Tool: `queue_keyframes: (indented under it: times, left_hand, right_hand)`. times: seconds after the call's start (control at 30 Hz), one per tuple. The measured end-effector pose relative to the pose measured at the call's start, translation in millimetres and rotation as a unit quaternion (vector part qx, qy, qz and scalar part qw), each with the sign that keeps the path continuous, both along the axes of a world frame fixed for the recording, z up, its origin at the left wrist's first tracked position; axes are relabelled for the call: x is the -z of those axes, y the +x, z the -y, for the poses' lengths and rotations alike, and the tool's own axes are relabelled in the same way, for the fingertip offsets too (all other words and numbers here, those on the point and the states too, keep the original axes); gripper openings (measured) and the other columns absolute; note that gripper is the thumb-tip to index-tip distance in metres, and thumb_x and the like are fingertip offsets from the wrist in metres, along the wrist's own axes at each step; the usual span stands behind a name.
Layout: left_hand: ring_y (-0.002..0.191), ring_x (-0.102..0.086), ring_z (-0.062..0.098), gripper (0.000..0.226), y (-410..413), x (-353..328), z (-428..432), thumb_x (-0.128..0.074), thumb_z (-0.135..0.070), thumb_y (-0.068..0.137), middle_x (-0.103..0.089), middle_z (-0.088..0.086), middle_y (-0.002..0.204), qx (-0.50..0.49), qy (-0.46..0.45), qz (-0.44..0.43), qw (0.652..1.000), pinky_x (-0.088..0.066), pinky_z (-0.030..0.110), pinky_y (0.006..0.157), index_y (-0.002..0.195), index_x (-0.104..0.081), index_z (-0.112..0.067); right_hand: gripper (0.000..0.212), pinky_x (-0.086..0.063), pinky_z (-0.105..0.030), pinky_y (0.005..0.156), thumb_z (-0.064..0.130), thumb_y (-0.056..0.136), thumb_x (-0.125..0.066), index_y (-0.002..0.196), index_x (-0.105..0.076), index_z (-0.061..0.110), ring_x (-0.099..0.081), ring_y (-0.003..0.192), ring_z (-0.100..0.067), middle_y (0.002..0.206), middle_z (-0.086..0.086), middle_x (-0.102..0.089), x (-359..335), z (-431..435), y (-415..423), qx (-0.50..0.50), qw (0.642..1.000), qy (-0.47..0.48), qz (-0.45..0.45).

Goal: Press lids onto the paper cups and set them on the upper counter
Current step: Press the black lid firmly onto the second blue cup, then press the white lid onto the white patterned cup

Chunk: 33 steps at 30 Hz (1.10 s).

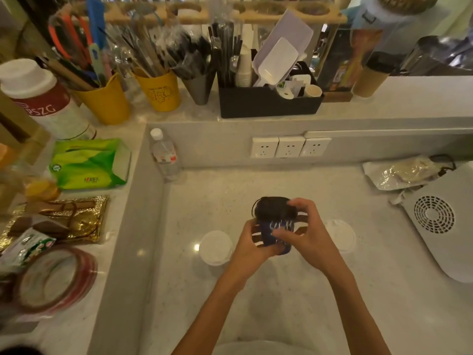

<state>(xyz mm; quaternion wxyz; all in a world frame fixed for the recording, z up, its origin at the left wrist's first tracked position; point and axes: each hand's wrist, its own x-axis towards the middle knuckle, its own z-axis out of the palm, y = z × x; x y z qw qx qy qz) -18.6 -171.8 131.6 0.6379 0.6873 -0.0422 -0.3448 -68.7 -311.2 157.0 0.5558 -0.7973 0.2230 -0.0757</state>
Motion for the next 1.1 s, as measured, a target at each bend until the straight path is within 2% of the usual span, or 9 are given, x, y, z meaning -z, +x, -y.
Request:
queue_keyframes:
  times: [0.13,0.33,0.43,0.5,0.6,0.8,0.93,1.03,1.1]
  left_hand:
    - [0.109,-0.059,0.011,0.074,-8.8,44.3,5.0,-0.080,0.008,0.071,-0.054,-0.010,0.121,-0.061,-0.011,0.099,0.993,-0.054,0.013,0.076,0.122,-0.039,-0.027]
    - [0.108,-0.059,0.016,0.069,-24.2,94.7,22.3,-0.080,0.001,0.073,-0.056,-0.001,0.120,-0.030,0.063,0.143,0.987,-0.051,0.007,0.076,0.121,-0.039,-0.027]
    - [0.101,-0.059,0.015,0.063,-18.3,122.1,24.2,-0.078,-0.003,0.076,-0.060,0.003,0.114,0.024,0.144,0.162,0.976,-0.055,0.023,0.086,0.128,-0.044,-0.015]
    - [0.102,-0.061,0.019,0.050,-15.4,134.5,26.6,-0.075,-0.013,0.079,-0.064,0.011,0.114,0.044,0.174,0.194,0.964,-0.054,0.036,0.090,0.124,-0.053,-0.013]
    - [0.098,-0.062,0.020,0.016,-16.6,143.1,31.3,-0.052,-0.022,0.097,-0.068,0.012,0.107,-0.011,0.112,0.150,0.982,-0.057,0.031,0.078,0.104,-0.066,-0.019]
    - [0.105,-0.058,0.011,0.039,-33.0,152.1,27.5,-0.056,0.000,0.089,-0.058,-0.007,0.113,-0.071,0.172,0.179,0.966,-0.047,0.016,0.087,0.122,-0.044,-0.017]
    - [0.083,-0.056,0.026,0.033,-70.2,143.4,31.2,-0.051,0.016,0.079,-0.057,0.007,0.087,-0.193,0.237,0.140,0.942,-0.042,0.027,0.071,0.084,-0.048,-0.017]
    - [0.082,-0.058,0.017,0.042,-98.0,140.2,52.7,-0.050,0.016,0.080,-0.061,0.002,0.087,-0.111,0.200,0.125,0.965,-0.043,0.025,0.076,0.078,-0.055,-0.025]
    - [0.103,-0.059,0.015,0.039,-106.5,136.5,80.6,-0.051,0.012,0.084,-0.060,-0.002,0.107,-0.033,0.181,0.134,0.974,-0.044,0.024,0.089,0.101,-0.060,-0.022]
  right_hand:
    - [0.054,-0.059,-0.032,0.085,-0.008,0.081,-0.073,0.108,-0.043,0.028,-0.050,0.125,-0.008,0.131,0.017,-0.045,38.0,-1.5,-20.6,-0.071,0.996,0.052,0.014]
    - [0.054,-0.058,-0.026,0.084,-0.017,0.081,-0.066,0.104,-0.042,0.025,-0.056,0.120,-0.014,0.132,0.010,-0.046,105.1,0.7,-47.9,-0.013,1.000,0.026,-0.004]
    - [0.058,-0.055,-0.020,0.088,-0.020,0.083,-0.061,0.103,-0.043,0.032,-0.055,0.121,-0.024,0.130,0.005,-0.048,125.7,5.3,-49.0,-0.011,1.000,-0.019,-0.012]
    - [0.064,-0.052,-0.025,0.097,-0.020,0.085,-0.055,0.104,-0.042,0.040,-0.053,0.124,-0.018,0.134,-0.003,-0.047,134.1,8.7,-48.7,-0.029,0.999,-0.036,-0.016]
    - [0.066,-0.049,-0.032,0.104,-0.023,0.085,-0.047,0.108,-0.040,0.038,-0.049,0.125,-0.008,0.136,-0.004,-0.044,137.0,13.9,-49.3,-0.067,0.996,-0.048,-0.020]
    - [0.063,-0.043,-0.028,0.108,-0.014,0.082,-0.051,0.124,-0.044,0.032,-0.048,0.126,-0.014,0.137,0.003,-0.046,125.1,27.4,-51.7,-0.136,0.986,-0.094,-0.019]
    - [0.046,-0.050,-0.014,0.083,0.002,0.094,-0.054,0.127,-0.050,0.033,-0.061,0.100,-0.002,0.126,0.027,-0.050,90.3,46.6,-80.0,-0.073,0.994,-0.078,0.007]
    - [0.034,-0.050,-0.016,0.076,0.007,0.095,-0.055,0.109,-0.059,0.037,-0.062,0.091,-0.002,0.108,0.019,-0.062,71.8,90.1,-104.2,0.010,0.985,-0.149,0.087]
    - [0.025,-0.047,-0.028,0.089,0.015,0.093,-0.055,0.115,-0.060,0.028,-0.059,0.106,-0.018,0.118,0.003,-0.062,78.1,128.4,-105.6,0.004,0.969,-0.236,0.074]
